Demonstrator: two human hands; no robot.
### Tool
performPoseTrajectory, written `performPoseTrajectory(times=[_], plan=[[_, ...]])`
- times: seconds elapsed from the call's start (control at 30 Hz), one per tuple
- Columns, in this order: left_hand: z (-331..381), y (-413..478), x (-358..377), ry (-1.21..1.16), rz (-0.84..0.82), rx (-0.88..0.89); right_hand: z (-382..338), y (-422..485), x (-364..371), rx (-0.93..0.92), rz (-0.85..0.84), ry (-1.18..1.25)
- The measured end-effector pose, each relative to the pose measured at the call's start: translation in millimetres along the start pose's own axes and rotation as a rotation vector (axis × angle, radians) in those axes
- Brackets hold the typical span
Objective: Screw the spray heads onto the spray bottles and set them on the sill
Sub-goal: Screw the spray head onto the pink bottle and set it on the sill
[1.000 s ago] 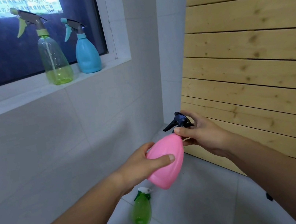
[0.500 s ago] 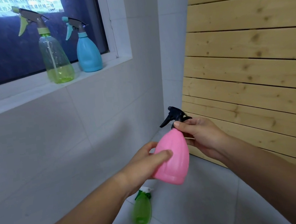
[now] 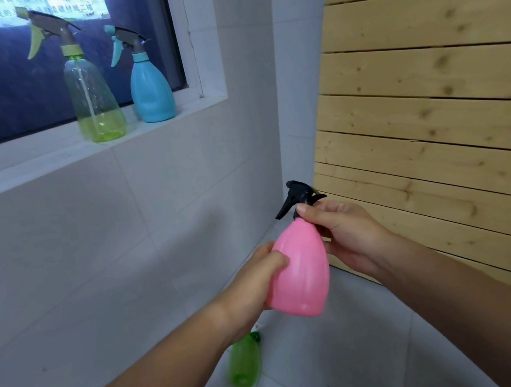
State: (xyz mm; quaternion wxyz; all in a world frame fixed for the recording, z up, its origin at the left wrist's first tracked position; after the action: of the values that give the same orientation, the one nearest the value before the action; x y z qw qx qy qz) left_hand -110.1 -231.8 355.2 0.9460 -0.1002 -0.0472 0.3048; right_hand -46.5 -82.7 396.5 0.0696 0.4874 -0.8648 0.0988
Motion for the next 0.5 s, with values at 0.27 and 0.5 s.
performPoseTrajectory(times=[0.27, 0.5], plan=[[1, -4, 4, 0.085, 0.074, 0.038, 3, -1, 10, -0.022, 0.022, 0.019], [-4, -2, 10, -0.131, 0.008, -0.021, -2, 0, 8, -0.013, 0.008, 0.076]])
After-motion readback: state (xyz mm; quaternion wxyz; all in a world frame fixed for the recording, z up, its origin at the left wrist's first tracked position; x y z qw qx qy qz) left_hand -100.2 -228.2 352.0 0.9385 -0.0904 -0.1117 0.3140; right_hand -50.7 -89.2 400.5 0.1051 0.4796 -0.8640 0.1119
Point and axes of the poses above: each hand's wrist, its own y-axis towards the middle knuckle, its own x-axis out of the palm, z = x × y, the point moved 5 cm from there along y, towards the middle knuckle, and after that the axes turned 1 degree about -y, right-handed, at the moved point
